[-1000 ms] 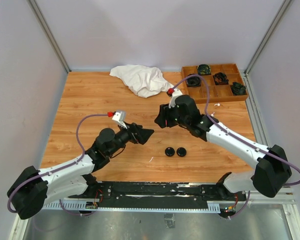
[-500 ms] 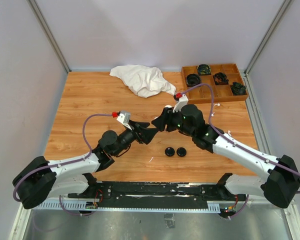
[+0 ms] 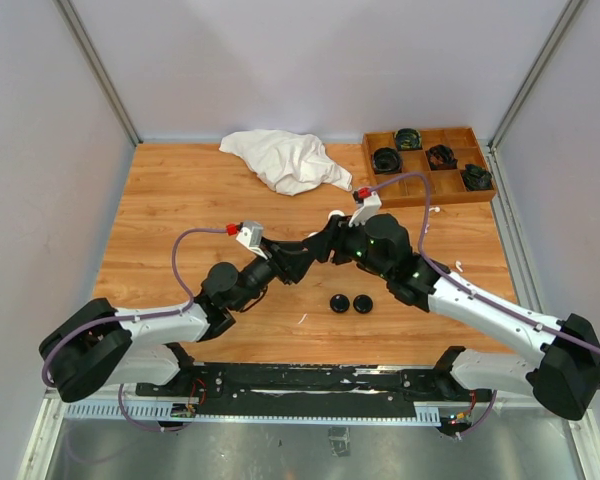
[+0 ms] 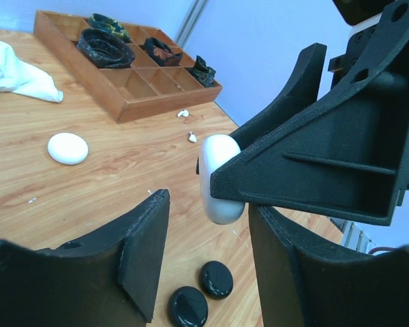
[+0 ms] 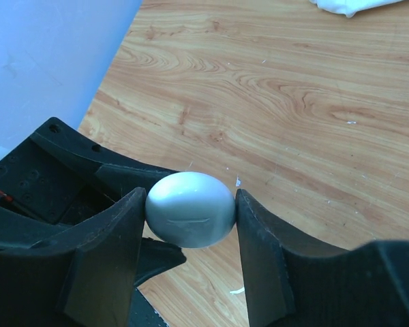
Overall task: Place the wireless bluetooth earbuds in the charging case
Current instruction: Pick up the charging case at the center of the board, then open the charging case.
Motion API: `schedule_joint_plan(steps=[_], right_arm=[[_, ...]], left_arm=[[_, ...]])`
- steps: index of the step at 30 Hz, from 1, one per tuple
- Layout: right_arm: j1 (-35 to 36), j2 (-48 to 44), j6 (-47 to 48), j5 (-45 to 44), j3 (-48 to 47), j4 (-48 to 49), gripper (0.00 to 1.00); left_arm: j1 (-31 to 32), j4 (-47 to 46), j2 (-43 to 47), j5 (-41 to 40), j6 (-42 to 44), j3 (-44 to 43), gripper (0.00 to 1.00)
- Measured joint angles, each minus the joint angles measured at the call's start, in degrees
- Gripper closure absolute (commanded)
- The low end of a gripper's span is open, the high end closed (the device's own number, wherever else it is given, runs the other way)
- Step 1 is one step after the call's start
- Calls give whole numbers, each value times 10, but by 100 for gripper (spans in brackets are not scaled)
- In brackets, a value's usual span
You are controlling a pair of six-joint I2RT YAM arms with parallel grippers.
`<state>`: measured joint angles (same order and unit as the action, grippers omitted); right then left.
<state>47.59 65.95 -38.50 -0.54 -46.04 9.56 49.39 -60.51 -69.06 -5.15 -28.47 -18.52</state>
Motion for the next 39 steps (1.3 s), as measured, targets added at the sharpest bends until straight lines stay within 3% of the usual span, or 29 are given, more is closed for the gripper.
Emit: schedule_joint_plan(steps=[4, 8, 16, 22, 28, 34, 39], right_arm=[[9, 0, -7, -2, 0, 9, 47], [12, 2, -12, -4, 1, 16, 46], [12, 3, -3, -4, 5, 28, 33], [3, -4, 70, 52, 6, 35, 24], [-57, -47, 180, 172, 6, 30, 20], [-118, -87, 318, 333, 5, -19, 24], [-132, -110, 402, 410, 5, -51, 29]], left_arm=[[2, -18, -14, -4, 1, 0, 54], [3, -41, -25, -1, 0, 0, 70], [6, -60, -32, -1, 16, 3, 93], [3, -68, -28, 26, 40, 17, 96], [-32, -70, -10, 97, 44, 37, 96], [-73, -81, 10, 205, 42, 47, 97], [-75, -82, 32, 283, 45, 47, 97]])
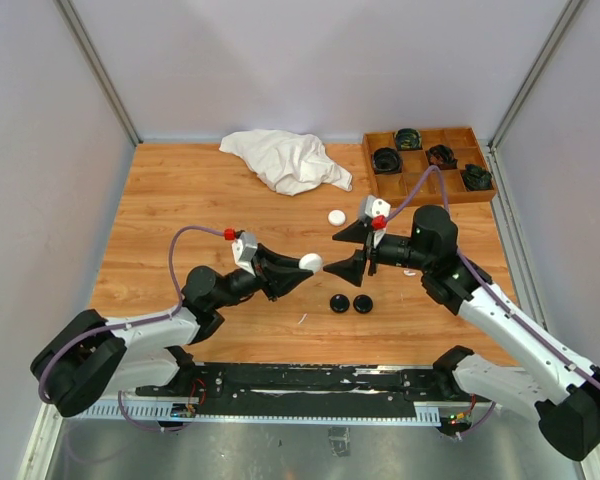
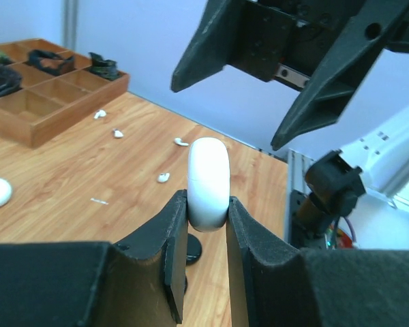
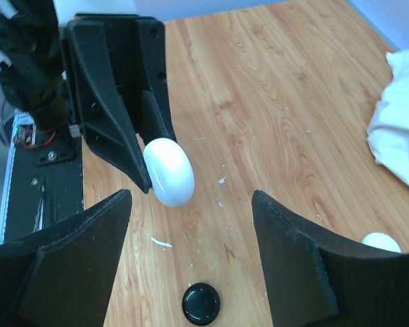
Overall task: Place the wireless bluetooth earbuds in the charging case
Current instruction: Open the charging case.
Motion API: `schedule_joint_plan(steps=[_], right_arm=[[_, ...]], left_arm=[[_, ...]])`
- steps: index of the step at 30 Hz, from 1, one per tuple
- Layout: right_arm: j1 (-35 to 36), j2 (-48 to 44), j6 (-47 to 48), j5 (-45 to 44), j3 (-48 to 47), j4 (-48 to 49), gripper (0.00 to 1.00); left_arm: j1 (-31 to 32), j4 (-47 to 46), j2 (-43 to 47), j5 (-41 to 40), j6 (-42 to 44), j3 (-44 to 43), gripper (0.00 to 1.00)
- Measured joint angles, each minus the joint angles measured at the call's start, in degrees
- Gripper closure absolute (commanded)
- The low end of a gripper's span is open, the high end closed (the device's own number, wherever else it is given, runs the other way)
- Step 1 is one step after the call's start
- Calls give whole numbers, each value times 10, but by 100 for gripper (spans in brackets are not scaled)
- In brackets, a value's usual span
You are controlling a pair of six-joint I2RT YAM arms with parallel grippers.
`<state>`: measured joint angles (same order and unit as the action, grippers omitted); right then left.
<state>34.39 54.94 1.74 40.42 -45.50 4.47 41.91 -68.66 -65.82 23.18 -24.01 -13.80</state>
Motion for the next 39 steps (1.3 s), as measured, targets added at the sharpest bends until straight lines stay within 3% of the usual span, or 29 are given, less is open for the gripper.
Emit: schedule_joint_plan(steps=[6, 13, 23, 33, 39], right_arm=[[0, 2, 70, 79, 0, -35, 35], [0, 35, 89, 150, -10, -61, 42], [1, 53, 90, 185, -27, -64, 56], [13, 70, 93, 207, -40, -90, 60], [17, 77, 105, 212, -55, -114, 74]], left_arm=[[-1, 3, 12, 68, 8, 0, 97], [-1, 5, 16, 115, 13, -7, 95], [-1, 7, 16, 143, 17, -11, 93], [-1, 10, 16, 157, 17, -17, 92], [-1, 12, 16, 164, 17, -17, 77]])
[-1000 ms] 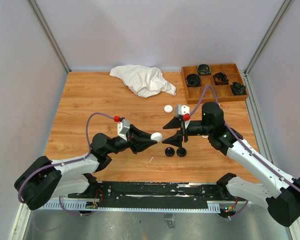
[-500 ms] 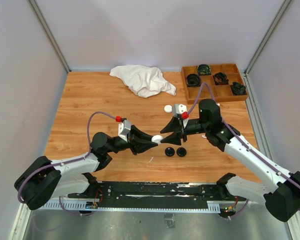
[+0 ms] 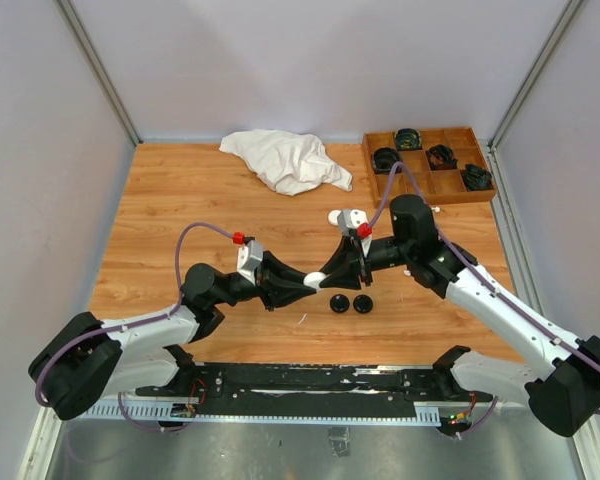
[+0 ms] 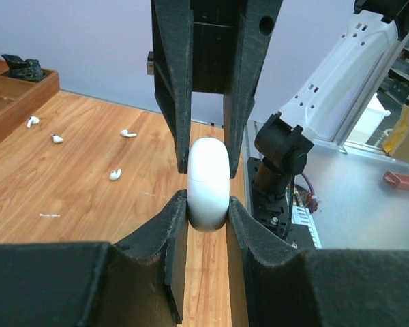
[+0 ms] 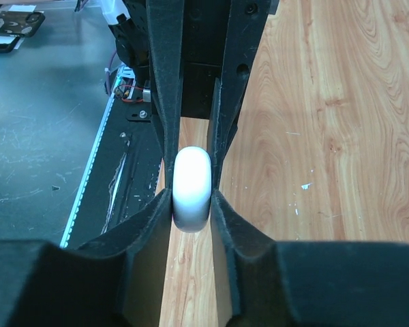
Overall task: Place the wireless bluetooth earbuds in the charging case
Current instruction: Open the charging case.
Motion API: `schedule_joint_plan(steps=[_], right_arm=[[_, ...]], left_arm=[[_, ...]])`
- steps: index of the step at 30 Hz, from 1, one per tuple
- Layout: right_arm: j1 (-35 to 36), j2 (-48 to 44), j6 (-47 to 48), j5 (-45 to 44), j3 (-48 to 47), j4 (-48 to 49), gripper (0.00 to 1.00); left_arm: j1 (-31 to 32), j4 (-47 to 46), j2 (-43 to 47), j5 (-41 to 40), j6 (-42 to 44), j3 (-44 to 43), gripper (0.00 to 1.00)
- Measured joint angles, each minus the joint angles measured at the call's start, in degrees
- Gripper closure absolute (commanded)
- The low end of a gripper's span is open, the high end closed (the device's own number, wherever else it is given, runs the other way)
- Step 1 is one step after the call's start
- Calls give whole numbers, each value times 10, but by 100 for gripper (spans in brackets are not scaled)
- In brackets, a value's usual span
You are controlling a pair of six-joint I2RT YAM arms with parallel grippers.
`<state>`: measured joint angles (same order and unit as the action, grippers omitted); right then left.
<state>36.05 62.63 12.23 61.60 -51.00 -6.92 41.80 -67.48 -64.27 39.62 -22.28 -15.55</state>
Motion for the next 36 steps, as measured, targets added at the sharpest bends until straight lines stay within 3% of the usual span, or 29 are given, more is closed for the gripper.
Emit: schedule_joint_plan(steps=[7, 19, 31, 36], right_arm=[[3, 3, 31, -9, -35, -62, 81], [56, 31, 100, -93, -103, -188, 83], [85, 33, 116, -162, -115, -217, 82], [88, 33, 117, -173, -116, -217, 82]], left_arm=[[0, 39, 12, 8, 21, -15, 60], [0, 133, 29, 17, 62, -21, 54], [0, 144, 30, 23, 69, -24, 64], [0, 147, 30, 23, 71, -28, 83]])
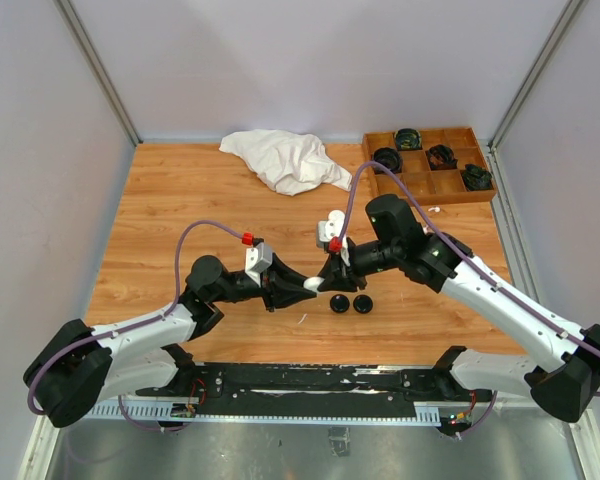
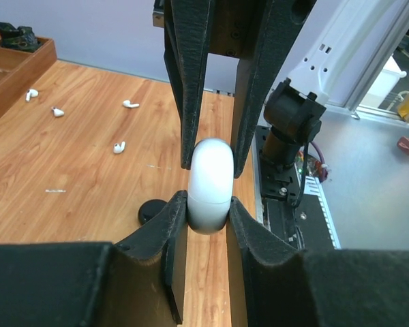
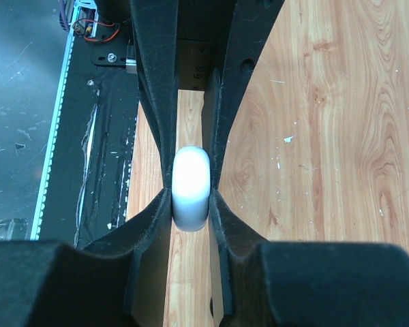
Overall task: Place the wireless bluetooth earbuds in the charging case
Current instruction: Open the charging case.
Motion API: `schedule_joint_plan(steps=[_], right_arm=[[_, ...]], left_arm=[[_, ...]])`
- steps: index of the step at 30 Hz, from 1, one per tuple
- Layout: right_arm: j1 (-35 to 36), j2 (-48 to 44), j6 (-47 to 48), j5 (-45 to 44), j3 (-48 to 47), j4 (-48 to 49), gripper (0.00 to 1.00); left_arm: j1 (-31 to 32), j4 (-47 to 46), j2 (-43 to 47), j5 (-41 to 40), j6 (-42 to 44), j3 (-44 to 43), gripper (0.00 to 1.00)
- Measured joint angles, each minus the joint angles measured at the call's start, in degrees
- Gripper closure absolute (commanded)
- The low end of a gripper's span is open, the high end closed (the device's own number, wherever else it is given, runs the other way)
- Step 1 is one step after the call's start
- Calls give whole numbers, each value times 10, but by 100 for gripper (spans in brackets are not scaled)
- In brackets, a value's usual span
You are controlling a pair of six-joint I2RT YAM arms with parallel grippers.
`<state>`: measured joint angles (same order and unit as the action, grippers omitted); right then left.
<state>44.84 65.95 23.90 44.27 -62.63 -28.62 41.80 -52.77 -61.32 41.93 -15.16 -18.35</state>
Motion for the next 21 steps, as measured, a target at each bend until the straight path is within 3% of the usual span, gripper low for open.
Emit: schedule_joint_plan(steps=[5, 15, 21], right_arm=[[2, 1, -1, -9, -5, -4, 77], [7, -7, -9, -49, -5, 4, 58], [8, -26, -23, -86, -5, 24, 53]], left_arm=[[0, -1, 0, 0, 8, -1, 99], [1, 2, 3, -6, 19, -1, 100], [3, 3, 18, -13, 31, 0, 100]])
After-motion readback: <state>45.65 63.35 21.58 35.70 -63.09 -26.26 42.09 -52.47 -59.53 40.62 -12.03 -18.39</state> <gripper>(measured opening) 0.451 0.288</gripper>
